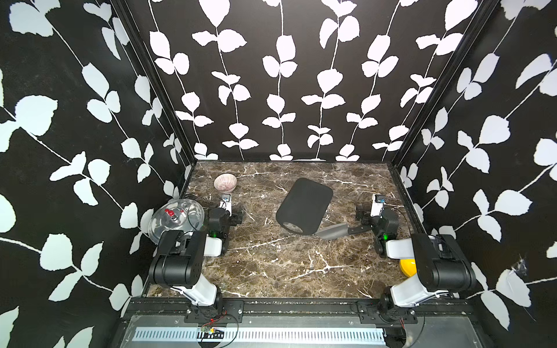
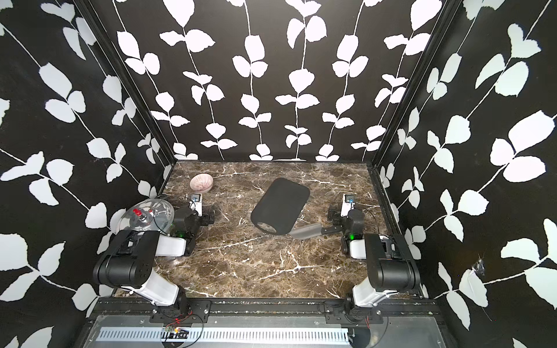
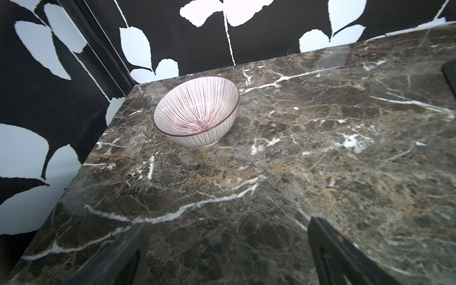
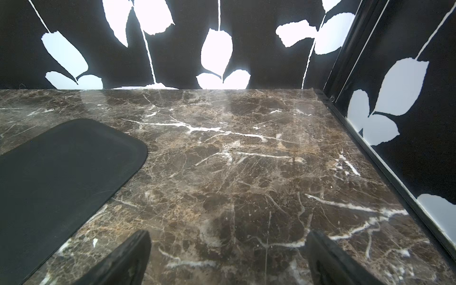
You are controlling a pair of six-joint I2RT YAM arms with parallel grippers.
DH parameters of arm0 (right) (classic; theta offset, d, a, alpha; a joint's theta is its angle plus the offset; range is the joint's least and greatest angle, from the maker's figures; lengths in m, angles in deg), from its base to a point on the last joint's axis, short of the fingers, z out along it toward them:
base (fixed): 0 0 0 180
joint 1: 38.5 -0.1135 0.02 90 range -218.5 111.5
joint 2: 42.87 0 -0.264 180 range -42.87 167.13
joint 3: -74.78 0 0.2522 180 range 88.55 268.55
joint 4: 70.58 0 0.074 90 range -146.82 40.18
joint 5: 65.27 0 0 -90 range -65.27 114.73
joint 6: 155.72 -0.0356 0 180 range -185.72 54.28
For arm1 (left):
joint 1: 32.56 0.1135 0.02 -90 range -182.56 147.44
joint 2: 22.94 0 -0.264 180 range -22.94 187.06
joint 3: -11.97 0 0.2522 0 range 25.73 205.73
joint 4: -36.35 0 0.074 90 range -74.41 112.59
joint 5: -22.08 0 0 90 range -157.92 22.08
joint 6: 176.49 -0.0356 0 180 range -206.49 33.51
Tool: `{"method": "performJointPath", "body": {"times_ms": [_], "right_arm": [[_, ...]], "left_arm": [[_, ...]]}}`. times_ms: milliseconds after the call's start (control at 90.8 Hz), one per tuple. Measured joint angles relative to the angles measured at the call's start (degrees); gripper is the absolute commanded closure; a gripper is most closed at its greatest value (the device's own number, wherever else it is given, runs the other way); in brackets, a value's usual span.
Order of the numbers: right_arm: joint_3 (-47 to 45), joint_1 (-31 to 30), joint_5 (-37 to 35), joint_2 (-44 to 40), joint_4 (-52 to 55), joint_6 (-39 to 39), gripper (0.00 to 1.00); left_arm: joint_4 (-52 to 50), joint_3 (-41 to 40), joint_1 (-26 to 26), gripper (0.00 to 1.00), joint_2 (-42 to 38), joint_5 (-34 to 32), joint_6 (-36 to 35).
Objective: Align the knife with the edge of the cutting board
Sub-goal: Move the work surface to the center of the board.
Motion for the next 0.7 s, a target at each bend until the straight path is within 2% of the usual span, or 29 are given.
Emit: {"method": "performJointPath", "body": {"times_ms": [605,705], "right_arm": [[0.0,0.0,0.0,0.0,0.0,0.0,0.01],[-0.07,-0.15,-2.34,-0.48,0.31,-0.55,0.0]], "left_arm": [[-0.07,0.02,0.2,0.02,0.0,0.52,0.02],[-0.22,0.02,0.57,0.02,-0.02,0.31,0.07]]}}
